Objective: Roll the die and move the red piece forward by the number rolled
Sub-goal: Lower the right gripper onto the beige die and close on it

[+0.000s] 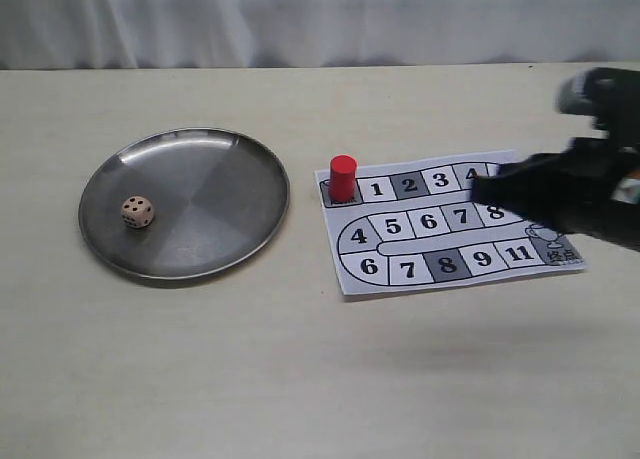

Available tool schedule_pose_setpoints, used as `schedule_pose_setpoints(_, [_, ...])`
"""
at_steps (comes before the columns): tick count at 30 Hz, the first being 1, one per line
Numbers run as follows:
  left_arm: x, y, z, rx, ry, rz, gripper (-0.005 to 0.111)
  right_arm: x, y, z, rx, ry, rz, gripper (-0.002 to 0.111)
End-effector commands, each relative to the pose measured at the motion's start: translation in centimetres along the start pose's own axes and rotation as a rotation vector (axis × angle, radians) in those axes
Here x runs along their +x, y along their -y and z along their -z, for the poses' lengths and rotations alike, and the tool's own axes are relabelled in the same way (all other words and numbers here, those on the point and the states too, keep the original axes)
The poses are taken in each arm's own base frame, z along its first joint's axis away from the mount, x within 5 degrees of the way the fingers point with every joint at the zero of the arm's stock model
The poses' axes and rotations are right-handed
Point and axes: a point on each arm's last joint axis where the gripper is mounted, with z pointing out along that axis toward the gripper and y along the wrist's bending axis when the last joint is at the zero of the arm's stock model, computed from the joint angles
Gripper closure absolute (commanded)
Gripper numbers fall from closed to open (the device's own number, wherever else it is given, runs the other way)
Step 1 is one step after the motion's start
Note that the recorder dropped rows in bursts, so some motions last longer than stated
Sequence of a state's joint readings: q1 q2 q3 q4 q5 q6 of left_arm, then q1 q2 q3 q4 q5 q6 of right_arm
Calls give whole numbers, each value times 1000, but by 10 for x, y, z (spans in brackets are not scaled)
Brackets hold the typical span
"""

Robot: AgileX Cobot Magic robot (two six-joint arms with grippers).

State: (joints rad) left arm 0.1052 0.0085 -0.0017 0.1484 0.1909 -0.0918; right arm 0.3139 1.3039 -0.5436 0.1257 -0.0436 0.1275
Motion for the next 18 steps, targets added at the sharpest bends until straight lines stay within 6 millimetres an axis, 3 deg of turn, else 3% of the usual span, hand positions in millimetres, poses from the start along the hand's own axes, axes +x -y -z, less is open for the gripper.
schedule_pose_setpoints(1, [-1, 0, 0, 4, 20, 10, 107, 0, -98, -72, -200, -158, 252, 97])
schedule_pose_setpoints(2, [-1, 0, 0, 4, 20, 10, 107, 0, -115, -83, -225, -175, 293, 91])
schedule_pose_setpoints(5, [-1, 0, 0, 4, 20, 10, 107, 2, -183, -132, -319, -208, 422, 59])
schedule_pose_setpoints(7, [-1, 0, 0, 4, 20, 10, 107, 3, -215, -158, -358, -185, 467, 44])
schedule_pose_setpoints(12, [-1, 0, 0, 4, 20, 10, 107, 6, -248, -200, -387, -181, 478, 24])
schedule_pose_setpoints(18, [-1, 0, 0, 4, 20, 10, 107, 12, -266, -234, -389, -238, 495, 21])
